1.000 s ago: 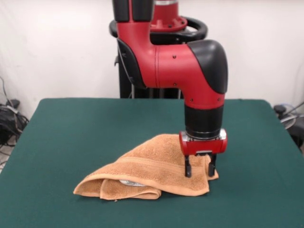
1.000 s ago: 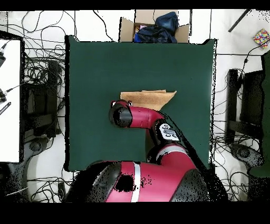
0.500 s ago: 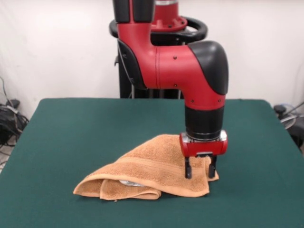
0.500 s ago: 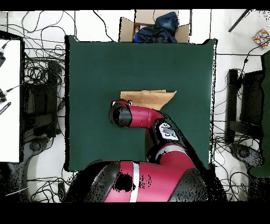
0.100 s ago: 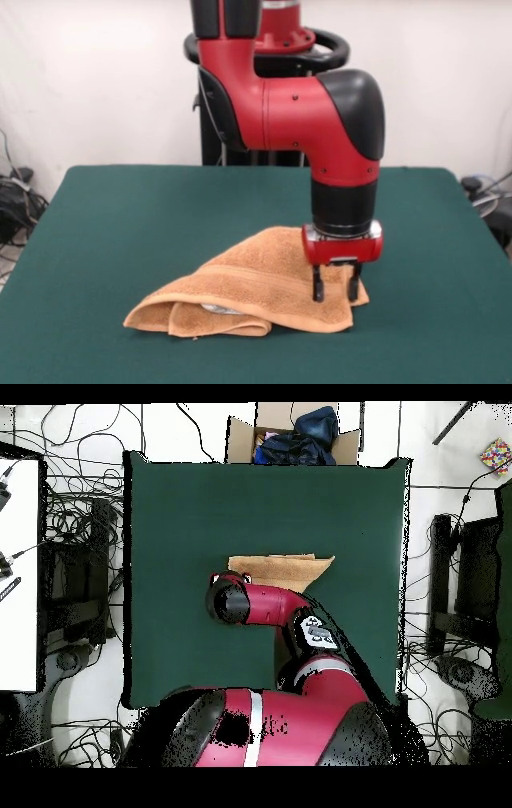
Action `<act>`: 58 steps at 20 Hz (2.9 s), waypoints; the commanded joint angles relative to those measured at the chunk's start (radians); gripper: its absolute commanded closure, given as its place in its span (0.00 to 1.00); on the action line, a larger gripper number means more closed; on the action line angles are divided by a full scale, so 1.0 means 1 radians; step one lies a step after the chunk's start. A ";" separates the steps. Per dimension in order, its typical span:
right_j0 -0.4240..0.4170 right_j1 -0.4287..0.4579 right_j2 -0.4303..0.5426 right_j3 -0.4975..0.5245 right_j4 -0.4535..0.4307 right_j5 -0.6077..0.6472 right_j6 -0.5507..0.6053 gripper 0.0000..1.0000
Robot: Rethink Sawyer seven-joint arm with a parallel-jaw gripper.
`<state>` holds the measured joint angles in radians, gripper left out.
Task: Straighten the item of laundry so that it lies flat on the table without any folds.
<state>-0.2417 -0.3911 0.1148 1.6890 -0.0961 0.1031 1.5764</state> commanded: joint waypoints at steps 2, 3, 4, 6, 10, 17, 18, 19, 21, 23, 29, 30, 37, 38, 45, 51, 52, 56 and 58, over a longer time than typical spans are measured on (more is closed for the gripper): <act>0.025 0.242 0.032 -0.125 0.008 -0.144 0.172 1.00; 0.030 0.240 0.026 -0.126 0.009 -0.140 0.170 1.00; 0.029 0.238 0.026 -0.124 0.010 -0.138 0.172 1.00; 0.032 0.237 0.023 -0.125 0.012 -0.136 0.173 1.00; 0.037 0.233 0.019 -0.126 0.017 -0.125 0.174 1.00; 0.058 0.048 -0.007 -0.026 0.012 -0.041 0.175 1.00; 0.060 -0.012 -0.010 0.008 0.014 -0.011 0.178 1.00; 0.062 -0.078 -0.010 0.040 0.021 0.026 0.180 1.00; 0.058 -0.196 -0.003 0.100 0.033 0.096 0.179 1.00; 0.053 -0.291 0.000 0.143 0.045 0.176 0.166 1.00; 0.041 -0.503 0.000 0.185 0.078 0.441 0.111 1.00; 0.048 -0.527 -0.008 0.181 0.080 0.480 0.112 1.00; 0.102 -0.646 -0.046 0.130 0.055 0.623 0.132 1.00; 0.108 -0.663 -0.047 0.119 0.055 0.654 0.138 1.00; 0.161 -0.738 -0.054 0.014 0.049 0.847 0.199 1.00; 0.204 -0.743 -0.039 -0.134 0.065 1.016 0.279 1.00; 0.209 -0.742 -0.038 -0.152 0.070 1.033 0.290 1.00; 0.224 -0.735 -0.044 -0.212 0.063 1.095 0.300 1.00; 0.225 -0.731 -0.048 -0.216 0.068 1.093 0.298 1.00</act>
<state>-0.0325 -1.1202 0.0682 1.5506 -0.0711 1.0890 1.5778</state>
